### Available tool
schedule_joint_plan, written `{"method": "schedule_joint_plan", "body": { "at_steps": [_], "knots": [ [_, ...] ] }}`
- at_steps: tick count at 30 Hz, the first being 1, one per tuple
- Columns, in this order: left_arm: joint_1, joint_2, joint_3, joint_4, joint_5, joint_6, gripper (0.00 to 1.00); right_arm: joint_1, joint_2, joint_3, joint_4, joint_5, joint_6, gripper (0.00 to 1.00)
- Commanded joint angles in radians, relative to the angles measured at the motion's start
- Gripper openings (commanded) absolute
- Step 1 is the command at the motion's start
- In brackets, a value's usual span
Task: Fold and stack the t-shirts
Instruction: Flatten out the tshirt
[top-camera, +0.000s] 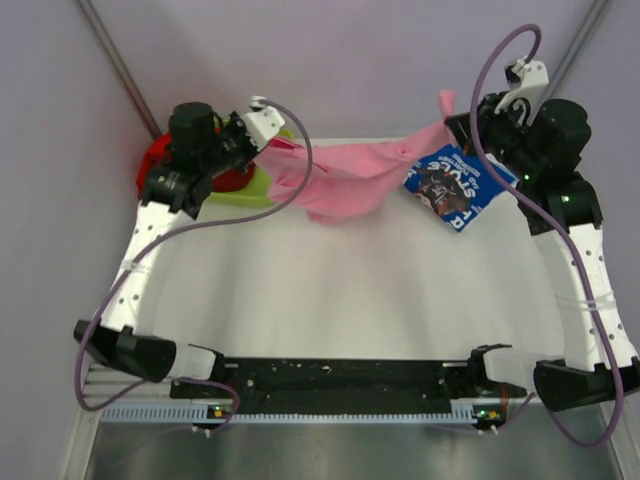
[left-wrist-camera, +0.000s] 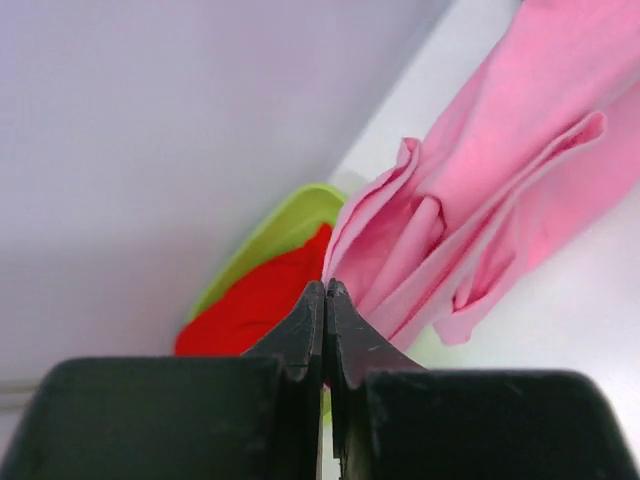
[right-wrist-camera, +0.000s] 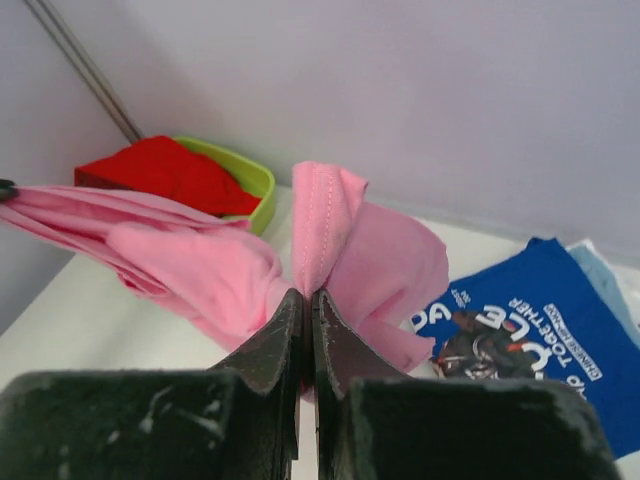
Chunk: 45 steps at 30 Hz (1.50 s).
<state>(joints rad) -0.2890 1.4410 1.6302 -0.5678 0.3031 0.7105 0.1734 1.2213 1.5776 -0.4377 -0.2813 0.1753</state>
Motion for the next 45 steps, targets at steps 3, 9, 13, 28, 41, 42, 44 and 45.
{"method": "schedule_joint_plan", "body": {
  "at_steps": [3, 9, 13, 28, 41, 42, 44, 45],
  "knots": [
    [0.105, -0.191, -0.039, -0.193, 0.147, 0.031, 0.00, -0.005, -0.158, -0.104, -0.029, -0.091, -0.008, 0.00],
    [0.246, -0.310, -0.513, -0.631, 0.222, 0.607, 0.26, 0.082, -0.376, -0.632, -0.009, -0.164, 0.163, 0.00],
    [0.266, -0.326, -0.792, -0.793, 0.007, 0.810, 0.84, 0.169, -0.418, -0.876, -0.044, -0.168, 0.257, 0.00],
    [-0.096, 0.123, -0.420, 0.133, 0.075, 0.008, 0.81, 0.147, -0.378, -0.921, -0.061, 0.008, 0.240, 0.00],
    [-0.174, 0.690, 0.078, 0.099, -0.496, -0.275, 0.68, 0.138, -0.301, -0.881, -0.055, 0.039, 0.196, 0.00],
    [-0.174, 0.700, 0.088, 0.070, -0.493, -0.282, 0.68, 0.136, -0.298, -0.878, -0.056, 0.037, 0.196, 0.00],
    [-0.174, 0.707, 0.083, 0.040, -0.476, -0.287, 0.67, 0.135, -0.293, -0.877, -0.055, 0.048, 0.193, 0.00],
    [-0.174, 0.707, 0.076, 0.036, -0.473, -0.283, 0.66, 0.133, -0.295, -0.877, -0.055, 0.053, 0.190, 0.00]
  ]
}}
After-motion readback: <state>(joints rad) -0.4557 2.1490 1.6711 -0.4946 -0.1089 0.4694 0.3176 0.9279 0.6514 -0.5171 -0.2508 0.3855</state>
